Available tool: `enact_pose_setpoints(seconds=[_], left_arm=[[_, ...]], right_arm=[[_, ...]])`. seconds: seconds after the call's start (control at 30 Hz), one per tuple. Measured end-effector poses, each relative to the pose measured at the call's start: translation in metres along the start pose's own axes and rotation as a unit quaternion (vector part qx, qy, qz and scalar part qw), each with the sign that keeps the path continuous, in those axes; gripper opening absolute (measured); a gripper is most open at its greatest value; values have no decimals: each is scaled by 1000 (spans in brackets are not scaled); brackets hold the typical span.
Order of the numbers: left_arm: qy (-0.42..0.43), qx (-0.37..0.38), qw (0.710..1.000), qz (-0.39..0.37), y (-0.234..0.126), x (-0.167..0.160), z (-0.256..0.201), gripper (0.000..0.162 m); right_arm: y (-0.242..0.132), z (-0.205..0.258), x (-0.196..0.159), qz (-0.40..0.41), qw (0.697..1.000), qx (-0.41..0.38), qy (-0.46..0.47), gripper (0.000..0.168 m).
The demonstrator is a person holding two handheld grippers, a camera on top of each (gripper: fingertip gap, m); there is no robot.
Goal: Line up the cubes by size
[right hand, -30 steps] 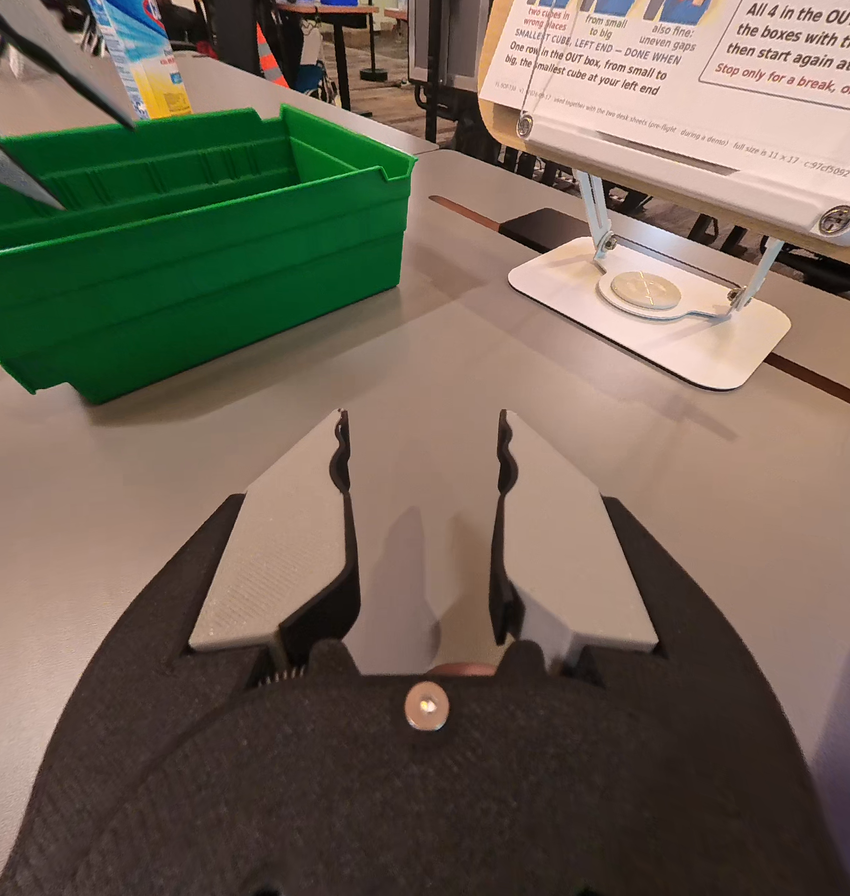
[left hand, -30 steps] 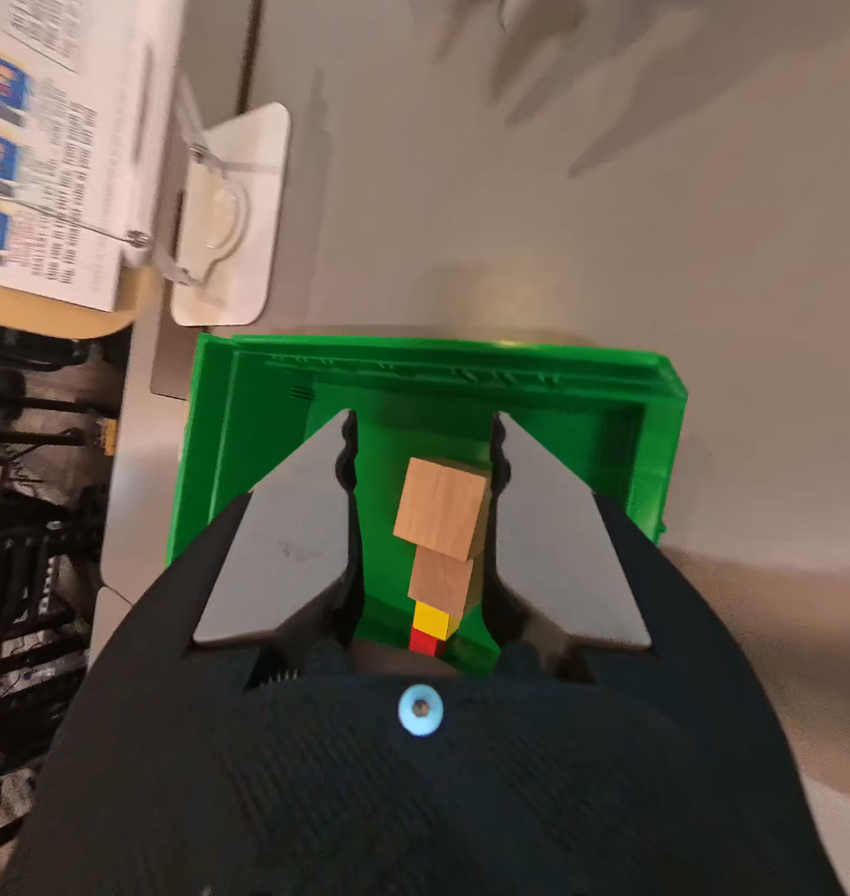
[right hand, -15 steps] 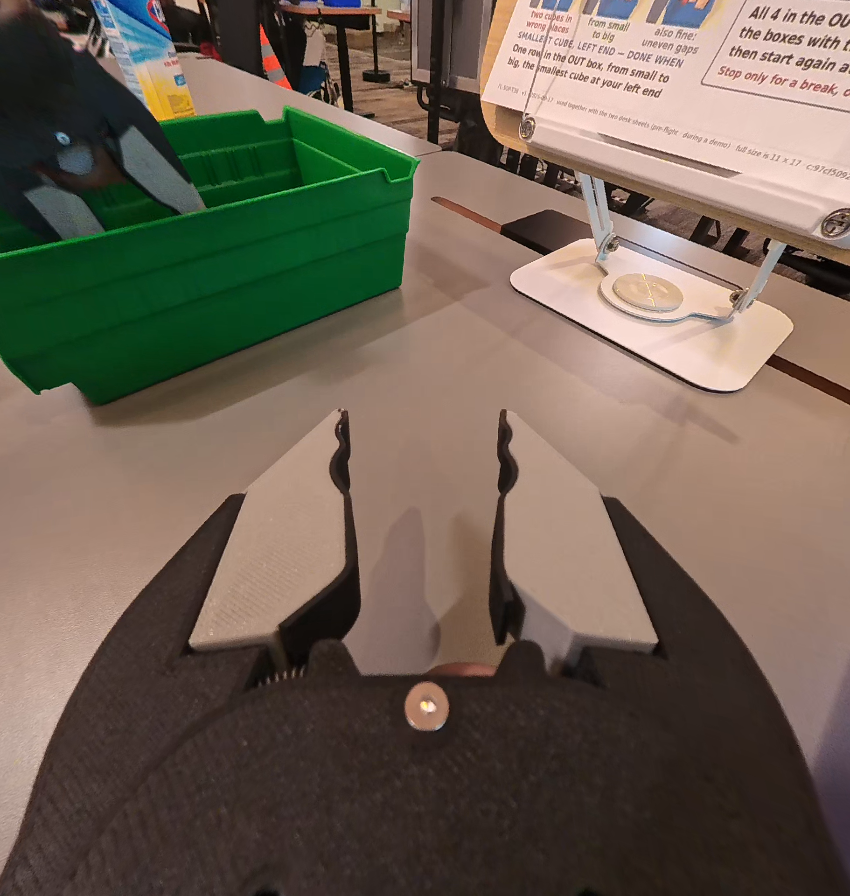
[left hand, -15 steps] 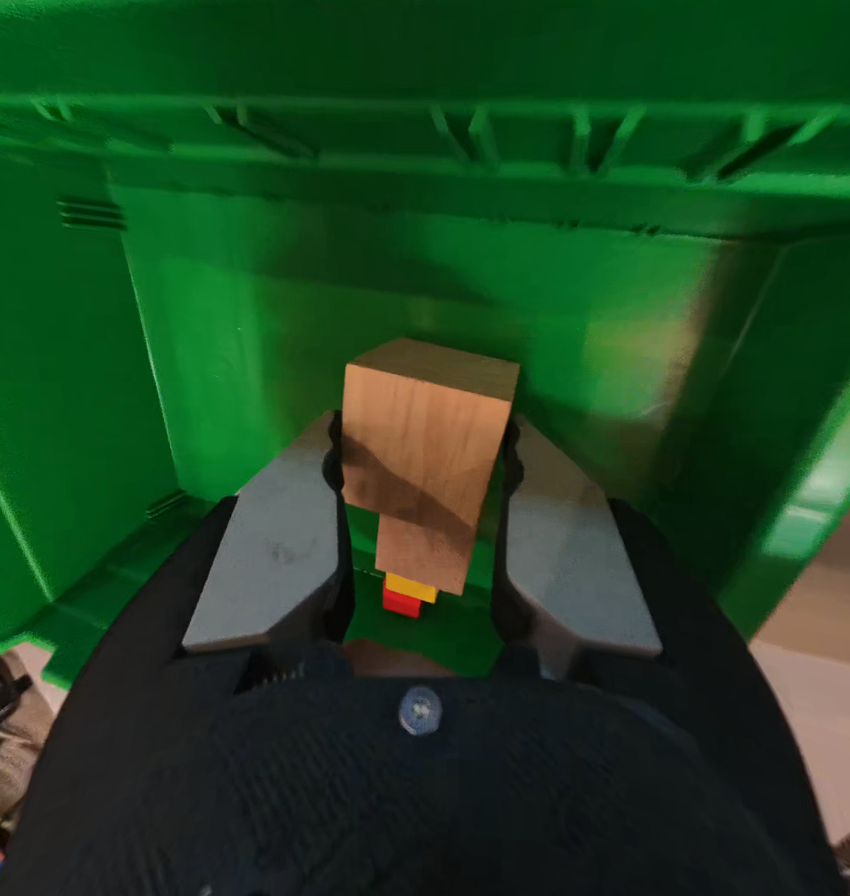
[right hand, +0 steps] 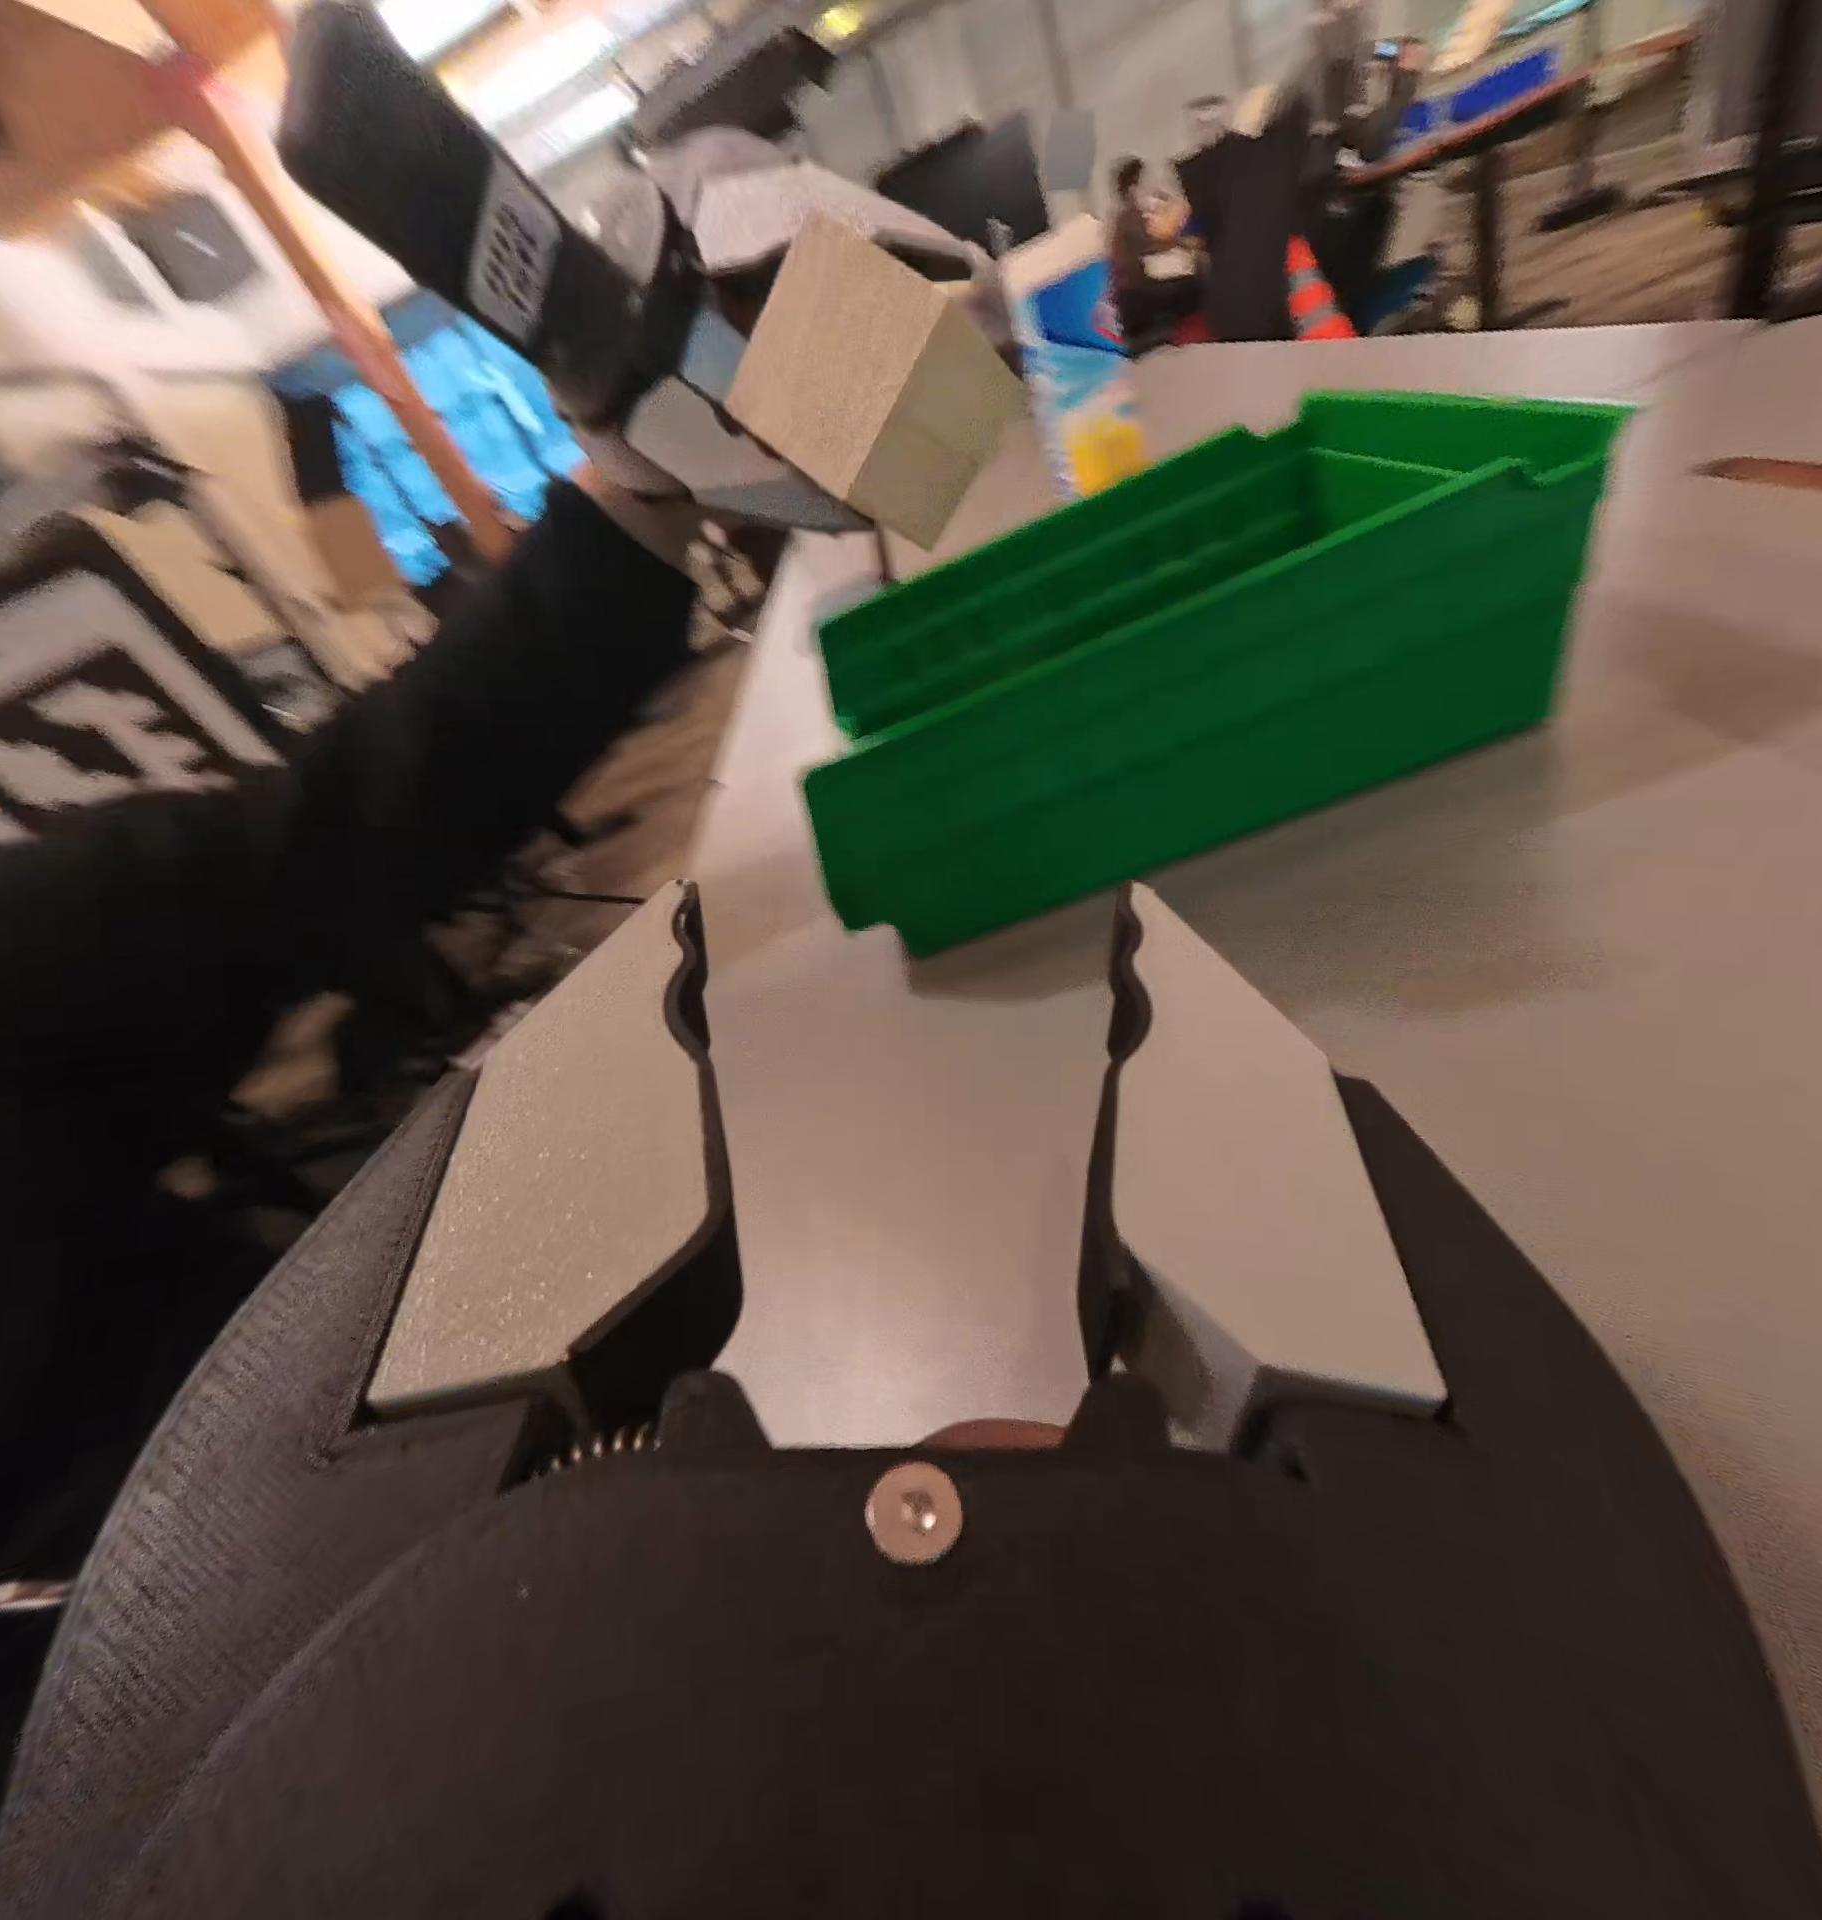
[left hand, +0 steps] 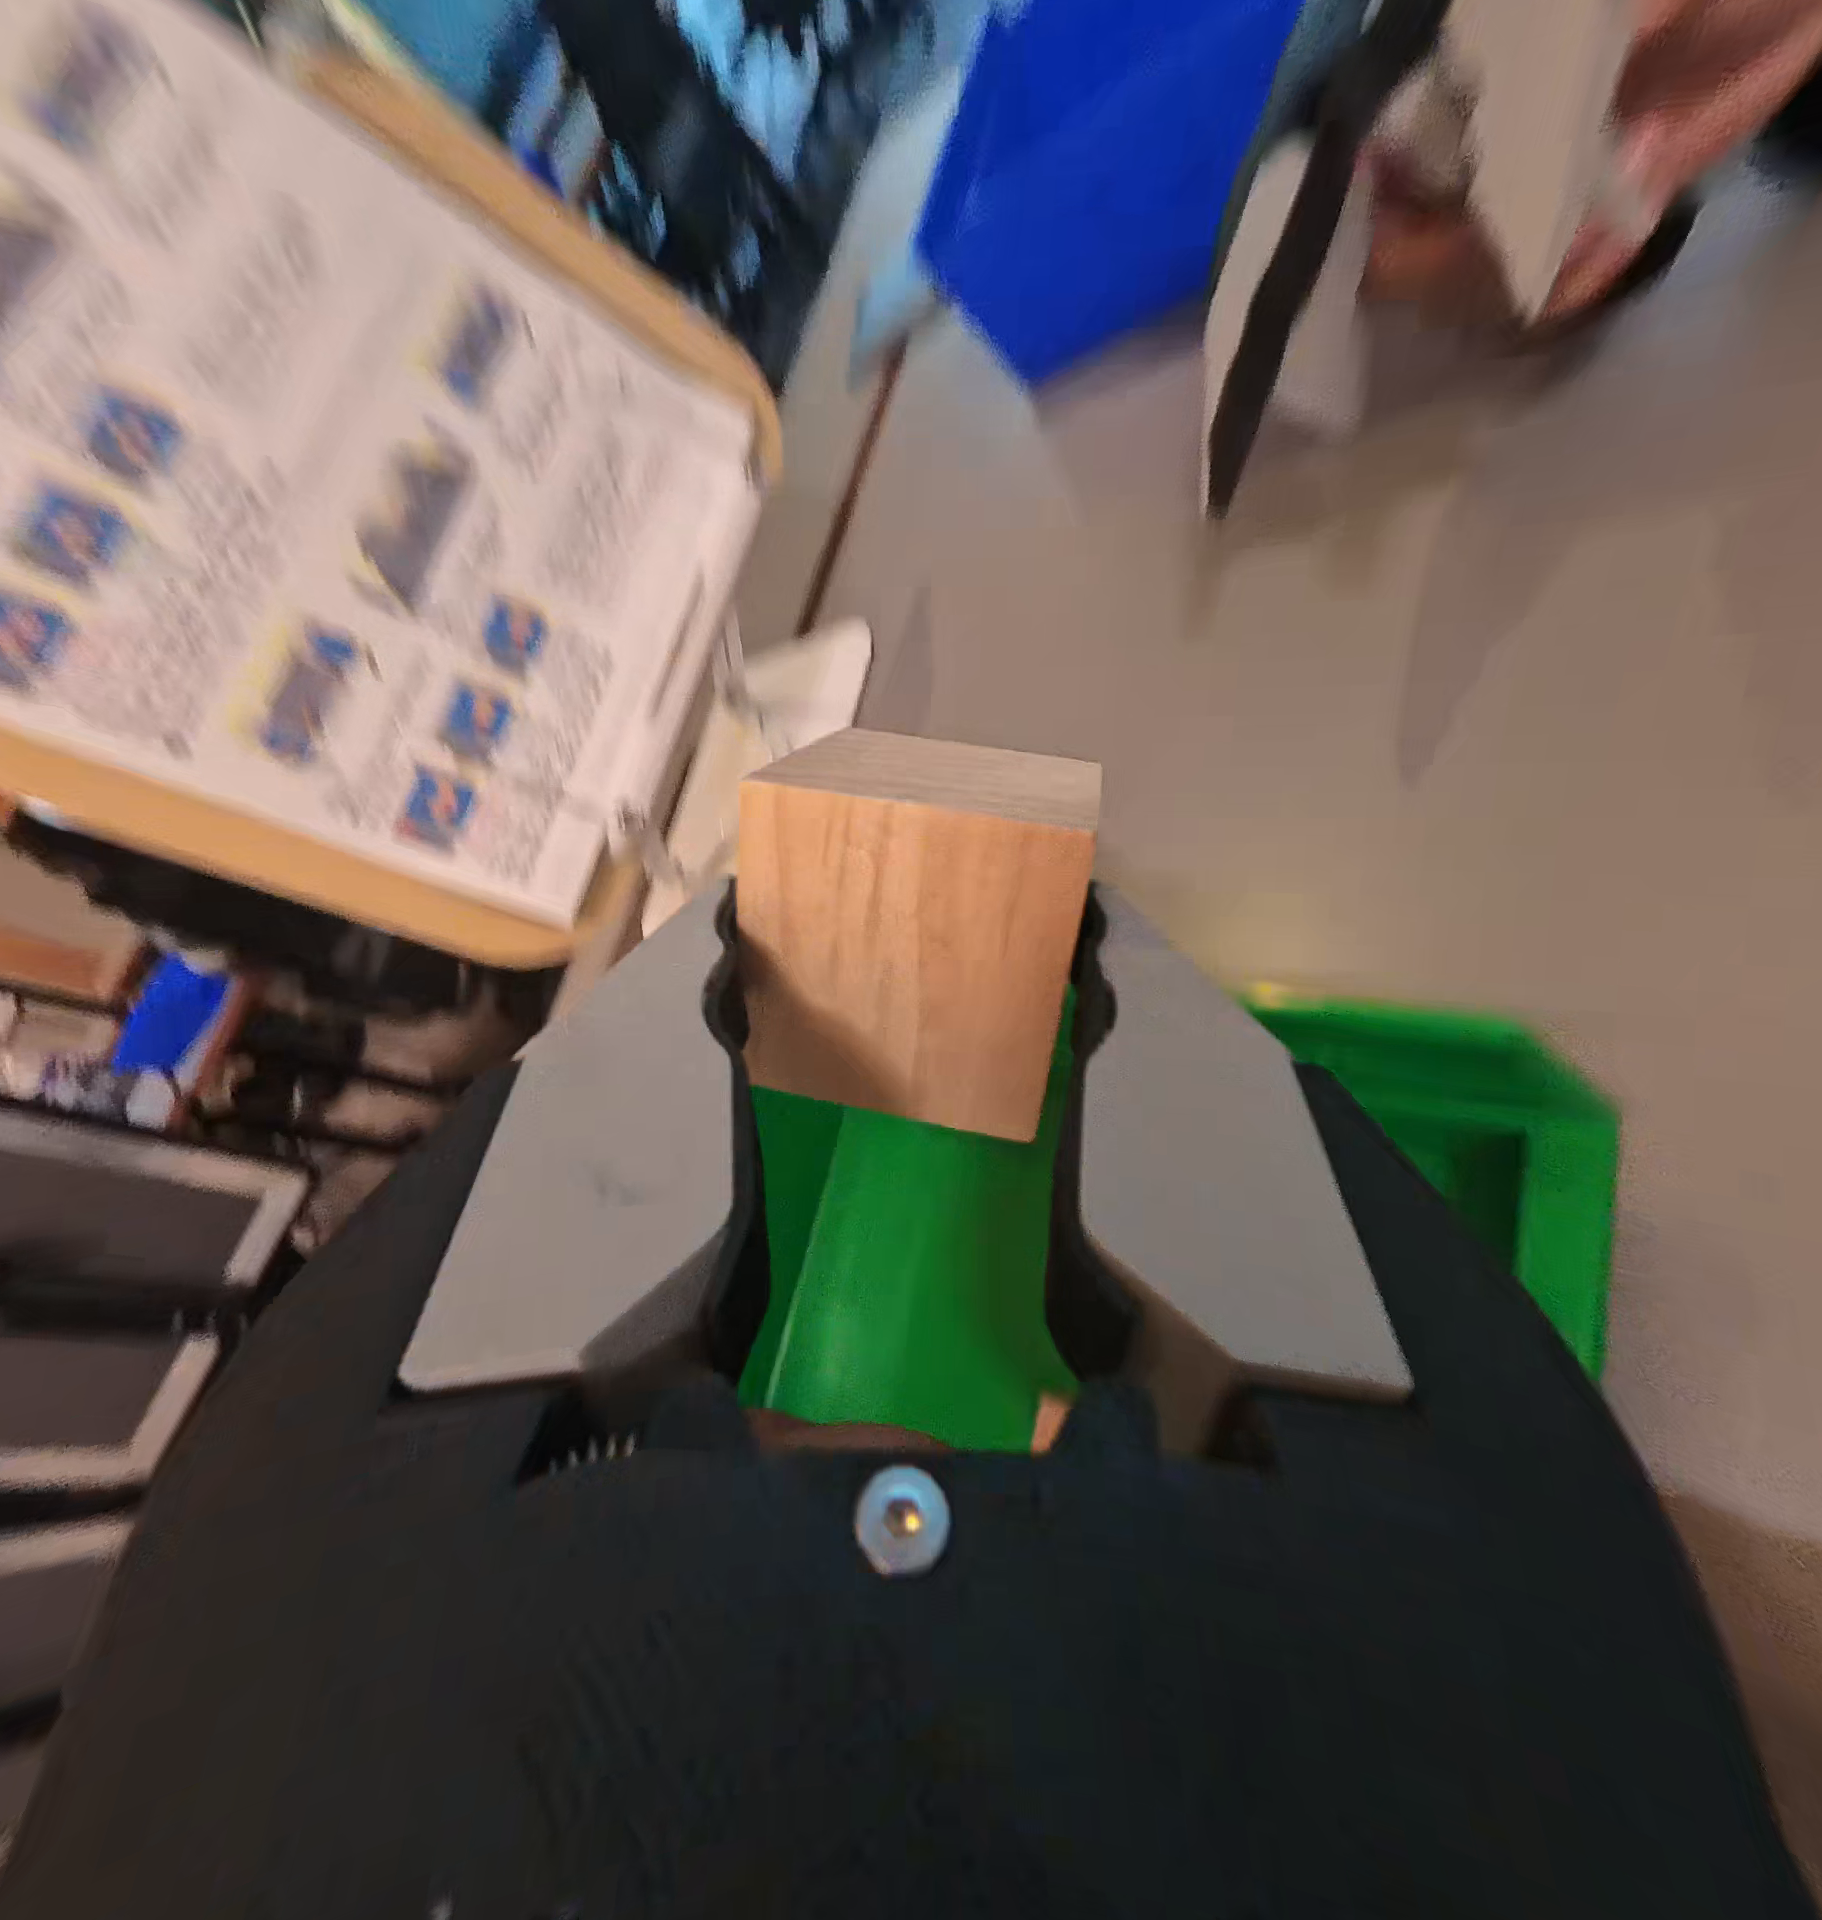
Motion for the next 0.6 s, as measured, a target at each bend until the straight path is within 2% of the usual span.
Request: enact_pose_setpoints(seconds=[0.13, 0.27, 0.43, 0.47, 0.53, 0.6], left_arm=[[37, -14, 993, -110, 18, 58, -28, 61], [77, -33, 983, -163, 48, 91, -61, 61], [71, -57, 977, -193, 81, 102, -87, 61], [70, -59, 977, -192, 87, 101, -90, 61], [69, -61, 978, -186, 97, 97, -96, 61], [61, -53, 979, -188, 101, 94, -97, 61]], right_arm=[[-5, 16, 18, -66, 992, 86, 72, 81], [-7, 22, 24, -84, 982, 122, 117, 85], [-3, 32, 22, -88, 971, 159, 152, 85], [-2, 33, 22, -89, 969, 166, 161, 80], [-3, 36, 22, -93, 962, 184, 177, 60], [-3, 33, 21, -97, 961, 179, 187, 59]])
Point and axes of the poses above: each gripper's, where its closed fingertips meet, y out along the fingers, x out of its top, z = x × y across the jaws, the point moved 6 cm from there along -y, back along the fingers, and after that the axes turned 8 degrees about -z, right-handed, at the moved point
